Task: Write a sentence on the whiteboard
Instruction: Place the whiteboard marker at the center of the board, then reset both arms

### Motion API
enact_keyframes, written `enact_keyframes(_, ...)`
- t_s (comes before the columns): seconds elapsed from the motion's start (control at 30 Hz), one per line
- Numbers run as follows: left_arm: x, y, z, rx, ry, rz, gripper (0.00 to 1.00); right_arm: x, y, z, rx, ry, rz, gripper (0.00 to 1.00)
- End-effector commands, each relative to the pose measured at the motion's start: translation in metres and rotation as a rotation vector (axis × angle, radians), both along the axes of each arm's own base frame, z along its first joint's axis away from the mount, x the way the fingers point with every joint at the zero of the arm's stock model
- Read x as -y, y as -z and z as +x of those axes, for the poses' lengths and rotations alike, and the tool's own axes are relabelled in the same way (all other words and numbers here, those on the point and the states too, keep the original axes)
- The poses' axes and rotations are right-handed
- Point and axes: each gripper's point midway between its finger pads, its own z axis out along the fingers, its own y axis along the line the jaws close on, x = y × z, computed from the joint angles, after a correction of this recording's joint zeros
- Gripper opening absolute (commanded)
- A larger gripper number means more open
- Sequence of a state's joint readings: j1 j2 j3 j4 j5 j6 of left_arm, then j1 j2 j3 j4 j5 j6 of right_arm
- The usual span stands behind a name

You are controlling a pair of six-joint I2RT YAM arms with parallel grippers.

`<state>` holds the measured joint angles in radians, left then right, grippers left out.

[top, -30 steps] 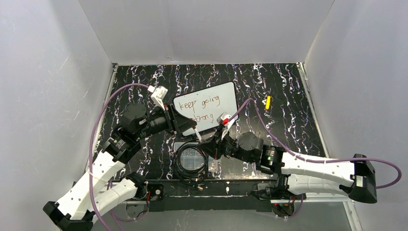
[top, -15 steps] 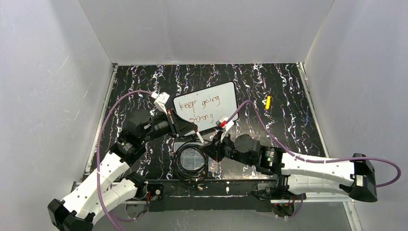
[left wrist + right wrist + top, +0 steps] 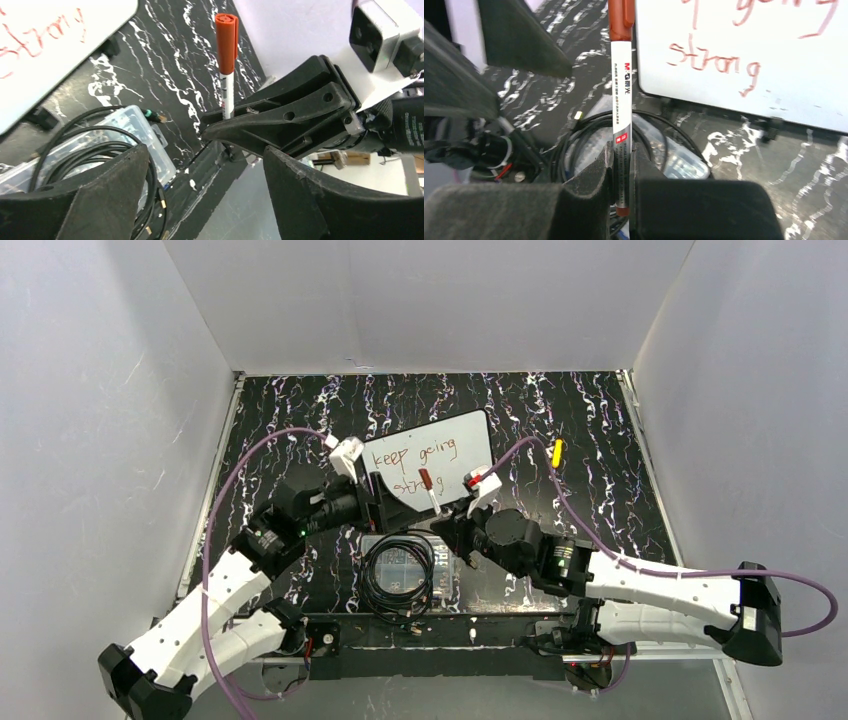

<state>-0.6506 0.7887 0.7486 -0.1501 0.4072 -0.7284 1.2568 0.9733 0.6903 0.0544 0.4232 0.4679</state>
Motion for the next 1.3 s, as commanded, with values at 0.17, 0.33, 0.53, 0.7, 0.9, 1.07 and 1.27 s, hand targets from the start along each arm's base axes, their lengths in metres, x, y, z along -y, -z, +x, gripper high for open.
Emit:
enact_keyframes(0.17, -0.077, 0.014, 0.053, 0.086, -0.250, 0.278, 0.91, 0.105, 0.060, 0.065, -0.144, 0.408, -0.275, 0.01)
enact_keyframes(0.33, -0.134, 0.038, 0.065, 0.048, -0.444, 0.325, 0.92, 0.162, 0.092, 0.083, -0.253, 0.545, -0.289, 0.01)
enact_keyframes(0.53, -0.202, 0.050, 0.062, 0.014, -0.708, 0.495, 0.92, 0.213, 0.142, 0.091, -0.457, 0.649, -0.314, 0.01)
enact_keyframes(0.7, -0.231, 0.046, 0.047, 0.120, -0.832, 0.571, 0.92, 0.236, 0.163, 0.096, -0.527, 0.726, -0.323, 0.17)
enact_keyframes(0.9, -0.240, 0.034, 0.043, 0.178, -0.885, 0.580, 0.98, 0.248, 0.172, 0.101, -0.548, 0.780, -0.358, 0.54)
enact_keyframes(1.07, -0.251, 0.021, 0.042, 0.196, -0.956, 0.586, 0.98, 0.255, 0.146, 0.113, -0.465, 0.815, -0.350, 0.77)
enact_keyframes(1.27, -0.259, 0.001, 0.038, 0.295, -0.988, 0.602, 0.98, 0.259, 0.068, 0.130, -0.156, 0.802, -0.235, 0.81)
